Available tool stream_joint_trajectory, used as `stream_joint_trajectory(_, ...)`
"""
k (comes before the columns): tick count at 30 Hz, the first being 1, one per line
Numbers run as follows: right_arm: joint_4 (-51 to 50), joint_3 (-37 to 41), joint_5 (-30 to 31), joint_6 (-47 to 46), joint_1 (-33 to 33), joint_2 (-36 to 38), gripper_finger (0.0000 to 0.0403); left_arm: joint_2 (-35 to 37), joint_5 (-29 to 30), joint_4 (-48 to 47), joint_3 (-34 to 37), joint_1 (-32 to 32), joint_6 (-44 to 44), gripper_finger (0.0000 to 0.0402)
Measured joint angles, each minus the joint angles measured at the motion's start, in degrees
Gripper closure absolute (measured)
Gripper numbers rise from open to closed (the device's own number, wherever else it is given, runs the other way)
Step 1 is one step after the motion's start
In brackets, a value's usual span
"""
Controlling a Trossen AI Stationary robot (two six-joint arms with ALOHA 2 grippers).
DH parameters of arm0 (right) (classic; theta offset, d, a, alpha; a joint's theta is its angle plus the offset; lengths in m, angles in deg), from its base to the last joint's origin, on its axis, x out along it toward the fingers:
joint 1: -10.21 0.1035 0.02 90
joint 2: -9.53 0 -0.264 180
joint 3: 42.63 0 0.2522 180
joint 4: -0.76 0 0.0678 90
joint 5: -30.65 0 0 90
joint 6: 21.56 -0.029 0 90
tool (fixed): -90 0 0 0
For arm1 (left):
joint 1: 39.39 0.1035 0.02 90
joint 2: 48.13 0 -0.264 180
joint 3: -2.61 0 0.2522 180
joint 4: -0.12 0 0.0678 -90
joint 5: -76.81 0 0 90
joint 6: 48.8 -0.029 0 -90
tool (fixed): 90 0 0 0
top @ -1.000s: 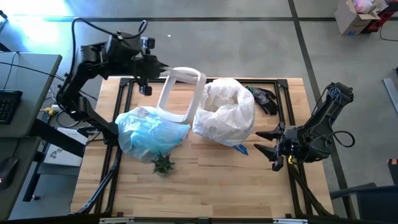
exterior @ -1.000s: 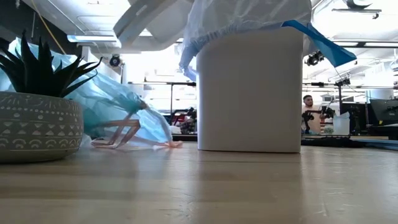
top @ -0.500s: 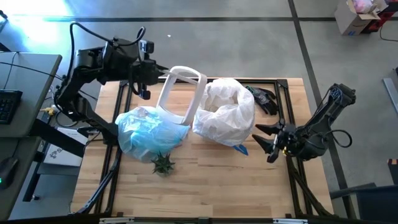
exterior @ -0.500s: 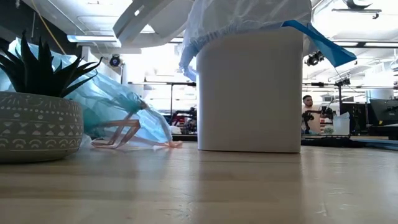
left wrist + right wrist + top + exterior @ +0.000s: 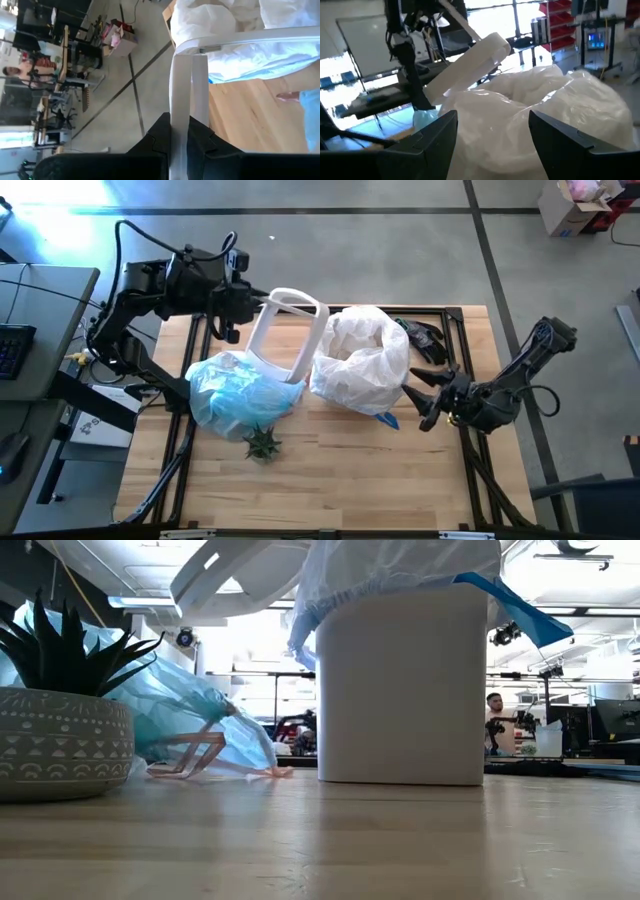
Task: Place trash/remove bag and relplace
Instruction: Close the trash bin using the trash bin lid
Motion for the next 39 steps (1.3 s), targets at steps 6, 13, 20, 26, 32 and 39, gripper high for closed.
stream_joint_trajectory(6,0.0,0.0,-6.9,-8.0,-5.2,0.0,0.0171,0.0,-1.7,2.3,-0.1,0.1,-5.9,0.0395)
stream_joint_trajectory(13,5.4,0.0,-21.6,-8.8,-15.2,0.0,0.0171,-1.2,-9.9,8.3,-3.1,0.7,-12.3,0.0395)
stream_joint_trajectory(20,11.9,-2.9,-39.4,-2.3,-23.4,0.0,0.0171,-2.7,-12.9,11.2,-3.1,1.7,-17.9,0.0395)
stream_joint_trajectory(26,2.0,-9.4,-52.1,-10.1,-32.2,-3.0,0.0171,-3.6,-17.4,15.3,-3.0,1.6,-22.3,0.0395)
stream_joint_trajectory(32,-5.0,-14.6,-57.1,-13.7,-37.3,-9.5,0.0171,-4.3,-19.3,17.1,-3.1,1.6,-24.5,0.0395)
stream_joint_trajectory(39,-18.8,-22.4,-53.4,-14.0,-33.8,-11.9,0.0190,-4.3,-19.2,16.8,-3.1,1.6,-24.6,0.0395)
